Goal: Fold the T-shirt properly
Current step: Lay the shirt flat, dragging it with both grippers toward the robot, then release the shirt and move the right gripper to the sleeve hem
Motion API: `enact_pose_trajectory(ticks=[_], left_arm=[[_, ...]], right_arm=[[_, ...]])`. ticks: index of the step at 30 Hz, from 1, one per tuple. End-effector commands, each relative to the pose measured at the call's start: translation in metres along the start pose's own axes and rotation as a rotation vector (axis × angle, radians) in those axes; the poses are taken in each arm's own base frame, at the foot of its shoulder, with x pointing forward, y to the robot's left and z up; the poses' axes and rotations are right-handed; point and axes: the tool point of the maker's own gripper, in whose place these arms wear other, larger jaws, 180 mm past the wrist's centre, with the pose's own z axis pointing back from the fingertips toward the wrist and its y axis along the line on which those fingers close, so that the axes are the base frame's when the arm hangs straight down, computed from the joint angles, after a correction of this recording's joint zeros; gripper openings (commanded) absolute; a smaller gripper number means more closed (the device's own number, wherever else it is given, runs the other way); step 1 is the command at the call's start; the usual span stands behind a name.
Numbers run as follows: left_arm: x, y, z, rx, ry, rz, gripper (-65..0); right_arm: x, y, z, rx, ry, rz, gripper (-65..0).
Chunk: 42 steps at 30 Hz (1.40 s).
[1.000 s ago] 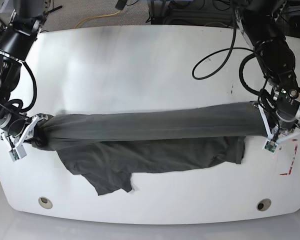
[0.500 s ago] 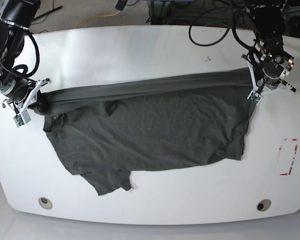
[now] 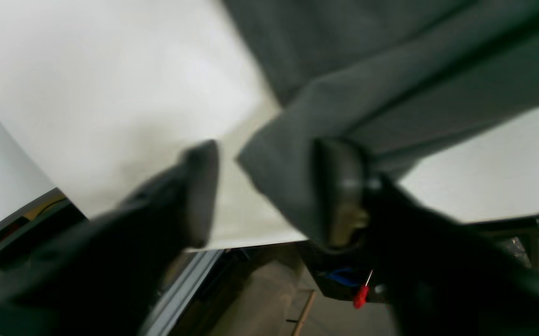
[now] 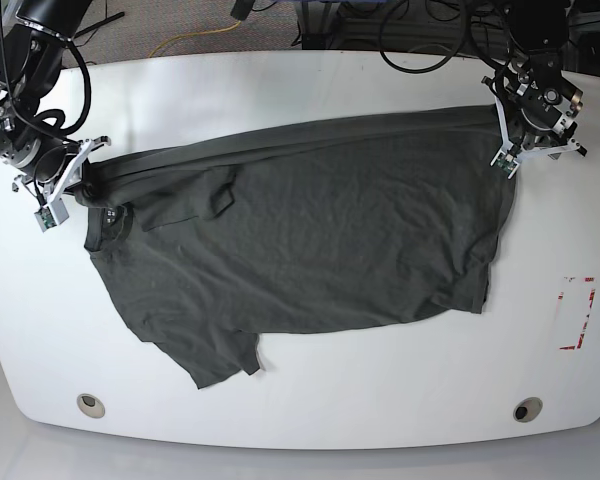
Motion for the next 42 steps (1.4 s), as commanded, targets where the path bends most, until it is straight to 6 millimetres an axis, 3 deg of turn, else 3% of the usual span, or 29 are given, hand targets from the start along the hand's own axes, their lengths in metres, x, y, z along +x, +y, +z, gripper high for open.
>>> enact_pose_trajectory(ticks=[1, 5, 8, 13, 16, 18, 25, 28, 35, 38, 42], left_arm=[[-0.011, 0.011, 0.003, 0.038, 0.036, -0.024, -24.2], [-0.017, 0.009, -0.001, 0.026, 0.056, -0.027, -21.1], [-0.022, 0.011, -0.001, 0.029, 0.068, -0.031, -21.0], [-0.012, 0.001, -0.001, -0.038, 0.003, -0.017, -21.0], [-0.018, -0.005, 0.001, -0.09, -0.015, -0.038, -21.0], [-0.016, -0.011, 0.001, -0.132, -0.043, -0.037, -20.8], [0.008, -0.025, 0.014, -0.287, -0.196, -0.011, -20.8], [0.017, -0.023, 0.022, -0.331, -0.265, 0.034, -20.6], [0.04, -0.002, 0.043, -0.387, -0.437, 0.161, -20.4], [0.053, 0.018, 0.047, -0.338, -0.475, 0.17, -21.0], [0.052, 0.043, 0.047, -0.268, -0.478, 0.221, -21.0]], right_arm=[[0.011, -0.006, 0.007, -0.022, -0.036, 0.014, -65.0], [-0.005, -0.004, 0.007, -0.018, 0.005, 0.004, -65.0], [-0.018, -0.012, 0.016, -0.047, 0.013, -0.035, -55.6], [-0.04, -0.01, 0.019, -0.053, 0.034, -0.092, -30.1], [-0.054, -0.014, 0.027, -0.075, 0.049, -0.13, -16.6], [-0.06, -0.014, 0.028, -0.081, 0.05, -0.152, -12.0], [-0.07, -0.011, 0.03, -0.08, 0.064, -0.171, -11.1], [-0.071, -0.011, 0.03, -0.079, 0.068, -0.176, -11.1], [-0.068, -0.019, 0.048, -0.08, 0.0, -0.26, -11.1], [-0.05, -0.025, 0.047, -0.082, -0.052, -0.258, -11.1], [-0.03, -0.031, 0.045, -0.089, -0.102, -0.247, -11.1]])
